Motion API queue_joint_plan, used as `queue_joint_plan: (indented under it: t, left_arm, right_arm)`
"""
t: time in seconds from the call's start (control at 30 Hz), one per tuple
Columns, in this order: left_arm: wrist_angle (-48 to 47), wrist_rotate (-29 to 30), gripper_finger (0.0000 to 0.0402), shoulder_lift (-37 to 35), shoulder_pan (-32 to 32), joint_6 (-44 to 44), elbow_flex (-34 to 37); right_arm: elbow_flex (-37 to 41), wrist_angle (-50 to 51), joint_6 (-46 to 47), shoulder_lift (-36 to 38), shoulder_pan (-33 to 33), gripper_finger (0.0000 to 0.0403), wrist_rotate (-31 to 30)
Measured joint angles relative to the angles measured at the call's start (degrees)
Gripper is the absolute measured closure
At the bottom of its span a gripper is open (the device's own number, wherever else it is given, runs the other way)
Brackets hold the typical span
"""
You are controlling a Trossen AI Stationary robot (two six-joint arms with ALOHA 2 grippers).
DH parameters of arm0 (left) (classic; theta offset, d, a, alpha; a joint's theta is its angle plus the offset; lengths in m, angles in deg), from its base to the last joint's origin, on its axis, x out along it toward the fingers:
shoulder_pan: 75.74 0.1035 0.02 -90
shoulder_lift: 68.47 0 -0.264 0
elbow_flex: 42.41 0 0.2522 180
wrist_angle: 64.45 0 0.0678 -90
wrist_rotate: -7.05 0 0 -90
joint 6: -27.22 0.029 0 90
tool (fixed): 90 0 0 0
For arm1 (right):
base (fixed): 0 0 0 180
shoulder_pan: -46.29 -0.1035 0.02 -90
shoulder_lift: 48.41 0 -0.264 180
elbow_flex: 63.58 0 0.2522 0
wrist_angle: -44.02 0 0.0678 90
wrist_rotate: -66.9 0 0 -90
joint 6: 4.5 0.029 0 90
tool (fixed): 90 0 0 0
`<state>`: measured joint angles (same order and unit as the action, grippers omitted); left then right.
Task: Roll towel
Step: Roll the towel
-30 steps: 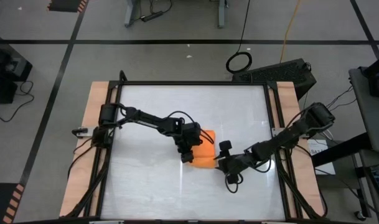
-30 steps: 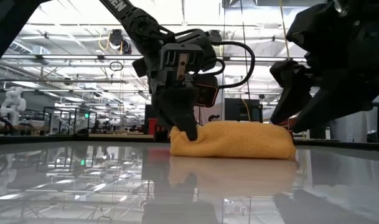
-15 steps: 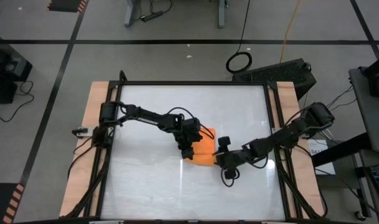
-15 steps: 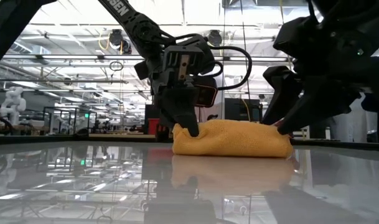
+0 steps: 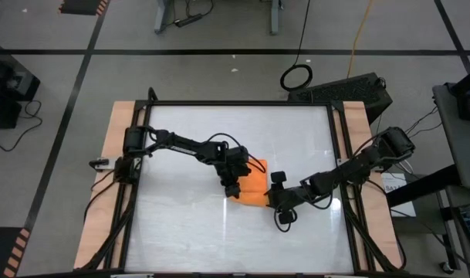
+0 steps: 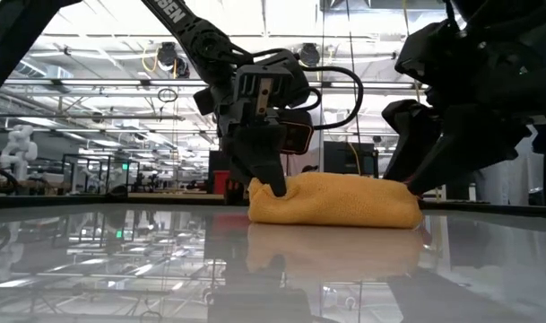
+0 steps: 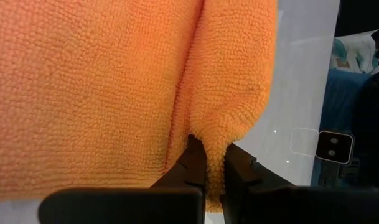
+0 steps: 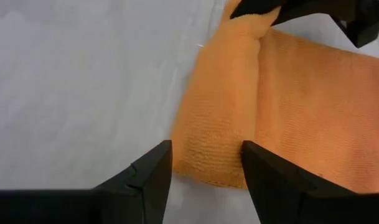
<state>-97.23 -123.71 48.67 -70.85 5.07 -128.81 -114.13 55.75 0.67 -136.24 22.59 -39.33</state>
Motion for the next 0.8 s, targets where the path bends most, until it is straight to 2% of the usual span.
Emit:
queue_joint_plan:
  t: [0.3,0.53,0.67,0.8]
  left_arm:
    - [-0.01,-0.02,0.0382,0.0,0.0,-0.04,0.0]
    - [-0.13,-0.07,0.0382,0.0,-0.02,-0.04,0.0]
    - [-0.28,-0.13,0.0381,0.0,-0.14,0.12,0.0]
    - [-1.0,0.46,0.0368,0.0,-0.55,1.31,0.0]
  right_arm:
    - [0.0,-0.16,0.13,-0.76,-0.05,0.0218,-0.2]
    - [-0.1,-4.23,0.45,-7.06,-0.04,0.0218,-0.49]
    - [-0.17,-7.58,3.58,-9.44,0.52,0.0219,-0.85]
    - [-0.17,-7.39,6.73,-9.68,1.39,0.0246,-0.54]
